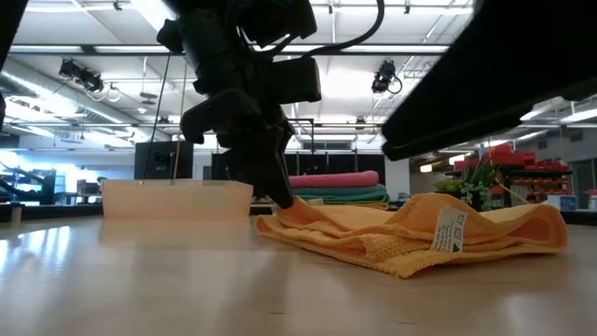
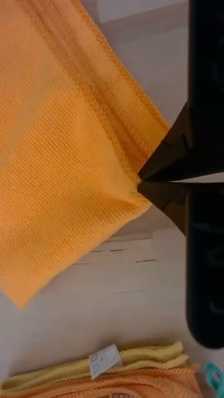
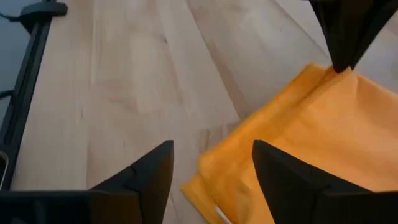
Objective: Fold microfiber towels
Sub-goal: Fold the orange towel
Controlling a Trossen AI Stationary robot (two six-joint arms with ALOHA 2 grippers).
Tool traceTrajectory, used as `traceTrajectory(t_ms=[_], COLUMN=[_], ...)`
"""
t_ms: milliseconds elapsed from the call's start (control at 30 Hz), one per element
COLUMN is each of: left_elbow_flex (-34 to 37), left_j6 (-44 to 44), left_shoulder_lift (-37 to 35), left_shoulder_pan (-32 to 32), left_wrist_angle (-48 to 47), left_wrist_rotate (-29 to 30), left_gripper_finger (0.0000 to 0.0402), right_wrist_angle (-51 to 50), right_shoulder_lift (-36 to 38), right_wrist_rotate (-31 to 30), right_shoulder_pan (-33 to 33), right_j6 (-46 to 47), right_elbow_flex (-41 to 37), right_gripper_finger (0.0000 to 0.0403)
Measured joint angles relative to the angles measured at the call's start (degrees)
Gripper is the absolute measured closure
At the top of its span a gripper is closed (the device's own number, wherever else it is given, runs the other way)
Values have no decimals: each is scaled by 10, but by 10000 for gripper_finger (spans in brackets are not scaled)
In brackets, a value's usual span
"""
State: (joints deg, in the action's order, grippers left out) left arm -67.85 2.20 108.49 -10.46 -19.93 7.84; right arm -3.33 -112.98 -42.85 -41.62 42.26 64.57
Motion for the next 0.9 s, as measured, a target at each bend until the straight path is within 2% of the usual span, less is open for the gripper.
traceTrajectory(t_ms=[167, 333, 567, 767, 900], left_elbow_flex=[0, 0, 0, 0, 0], left_j6=[0, 0, 0, 0, 0], left_shoulder_lift=[0, 0, 0, 0, 0], left_shoulder_pan=[0, 0, 0, 0, 0], left_wrist_angle=[0, 0, -1, -1, -1], left_wrist_rotate=[0, 0, 0, 0, 0], left_gripper_finger=[392, 378, 395, 377, 381], right_wrist_angle=[-23, -120, -140, -182, -189], right_shoulder_lift=[-44, -74, -86, -86, -87], right_wrist_rotate=[-6, -4, -4, -1, -1], right_shoulder_pan=[20, 22, 23, 25, 25], right_j6=[16, 58, 84, 118, 122], right_elbow_flex=[53, 91, 96, 96, 96], right_gripper_finger=[175, 188, 193, 194, 202])
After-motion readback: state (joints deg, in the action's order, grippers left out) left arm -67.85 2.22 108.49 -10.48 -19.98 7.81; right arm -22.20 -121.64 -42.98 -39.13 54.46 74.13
